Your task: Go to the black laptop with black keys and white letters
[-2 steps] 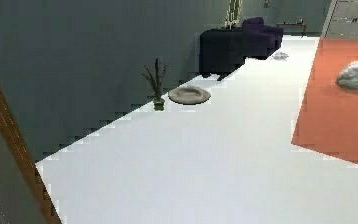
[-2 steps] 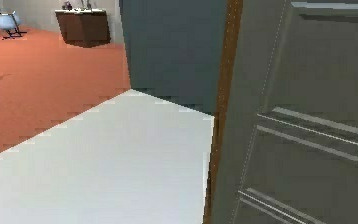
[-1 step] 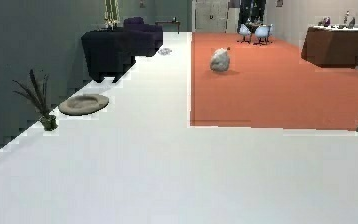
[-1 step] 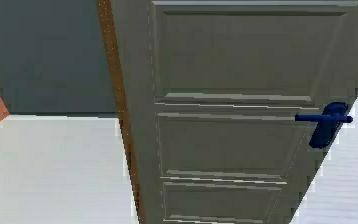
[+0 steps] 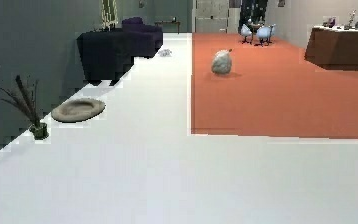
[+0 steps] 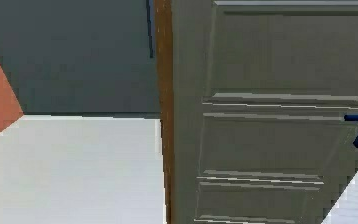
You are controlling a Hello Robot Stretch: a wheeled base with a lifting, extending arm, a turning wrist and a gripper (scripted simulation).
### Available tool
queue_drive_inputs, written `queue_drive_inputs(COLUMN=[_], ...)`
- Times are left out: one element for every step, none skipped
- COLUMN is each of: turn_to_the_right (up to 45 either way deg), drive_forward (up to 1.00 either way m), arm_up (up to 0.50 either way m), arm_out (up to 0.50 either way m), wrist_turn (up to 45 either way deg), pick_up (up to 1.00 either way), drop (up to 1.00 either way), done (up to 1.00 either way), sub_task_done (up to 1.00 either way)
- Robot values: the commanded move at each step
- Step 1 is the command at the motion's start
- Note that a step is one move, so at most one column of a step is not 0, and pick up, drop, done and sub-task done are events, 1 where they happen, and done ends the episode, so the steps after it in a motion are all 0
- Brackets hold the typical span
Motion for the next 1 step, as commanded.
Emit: queue_drive_inputs(turn_to_the_right=[0.0], drive_forward=[1.0], arm_up=[0.0], arm_out=[0.0], wrist_turn=[0.0], pick_up=[0.0], drop=[0.0], done=[0.0], sub_task_done=[0.0])
